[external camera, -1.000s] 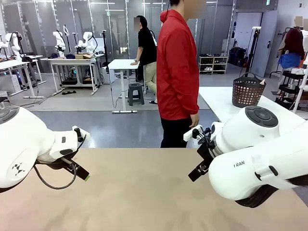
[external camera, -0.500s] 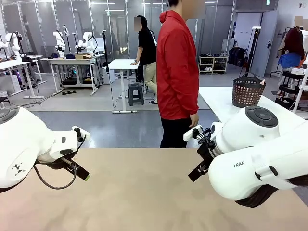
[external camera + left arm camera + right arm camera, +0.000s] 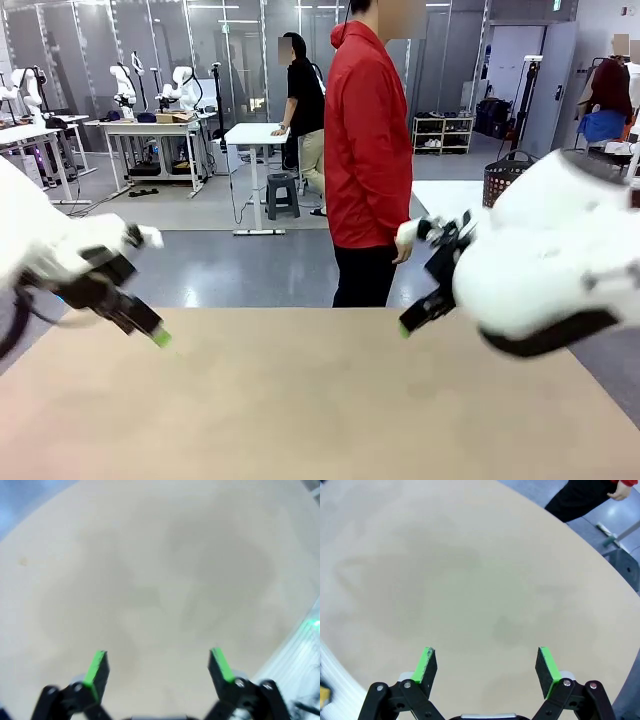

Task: Fold the towel.
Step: Grab the top end of the 100 cm Hotel Towel extended by the human.

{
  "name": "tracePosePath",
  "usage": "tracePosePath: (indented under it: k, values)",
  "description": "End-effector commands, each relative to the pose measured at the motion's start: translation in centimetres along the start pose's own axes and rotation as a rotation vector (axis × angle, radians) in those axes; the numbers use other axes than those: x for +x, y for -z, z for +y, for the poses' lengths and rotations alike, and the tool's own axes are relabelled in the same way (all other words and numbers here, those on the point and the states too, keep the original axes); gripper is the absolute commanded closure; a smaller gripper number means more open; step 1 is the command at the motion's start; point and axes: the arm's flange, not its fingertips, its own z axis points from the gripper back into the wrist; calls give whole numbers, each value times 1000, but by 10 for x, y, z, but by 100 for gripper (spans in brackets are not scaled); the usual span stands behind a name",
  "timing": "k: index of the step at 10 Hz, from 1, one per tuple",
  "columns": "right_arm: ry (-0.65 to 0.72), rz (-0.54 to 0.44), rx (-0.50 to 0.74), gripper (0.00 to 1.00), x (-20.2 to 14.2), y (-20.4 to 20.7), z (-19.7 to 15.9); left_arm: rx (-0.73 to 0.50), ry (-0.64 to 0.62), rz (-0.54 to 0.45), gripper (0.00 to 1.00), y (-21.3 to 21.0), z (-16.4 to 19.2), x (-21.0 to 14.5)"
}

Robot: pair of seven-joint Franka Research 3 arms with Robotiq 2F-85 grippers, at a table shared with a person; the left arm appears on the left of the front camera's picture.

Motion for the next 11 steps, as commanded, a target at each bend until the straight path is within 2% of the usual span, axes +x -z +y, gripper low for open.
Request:
tracePosePath:
  k: [1, 3, 4, 5, 6, 7, 9, 11]
  values:
    - [59, -9, 145, 0, 1, -53, -42, -201, -95, 91, 0, -69, 48, -1]
    - [171, -16, 433, 0, -25, -91, -90, -489, -145, -3, 0, -112, 94, -29]
    - [215, -50, 549, 0, -44, -105, -115, -620, -148, -61, 0, -128, 117, -47]
    - [254, -75, 655, 0, -70, -116, -137, -728, -189, -122, 0, -136, 138, -75]
    - [296, -139, 744, 0, -96, -120, -151, -814, -226, -186, 0, -146, 160, -97]
    - [265, -185, 846, 0, -121, -119, -165, -912, -230, -289, 0, -140, 175, -120]
    - [301, -257, 971, 0, -161, -114, -190, -1013, -255, -384, 0, -132, 195, -151]
    - [337, -293, 984, 0, -186, -118, -210, -1036, -288, -464, 0, -139, 204, -172]
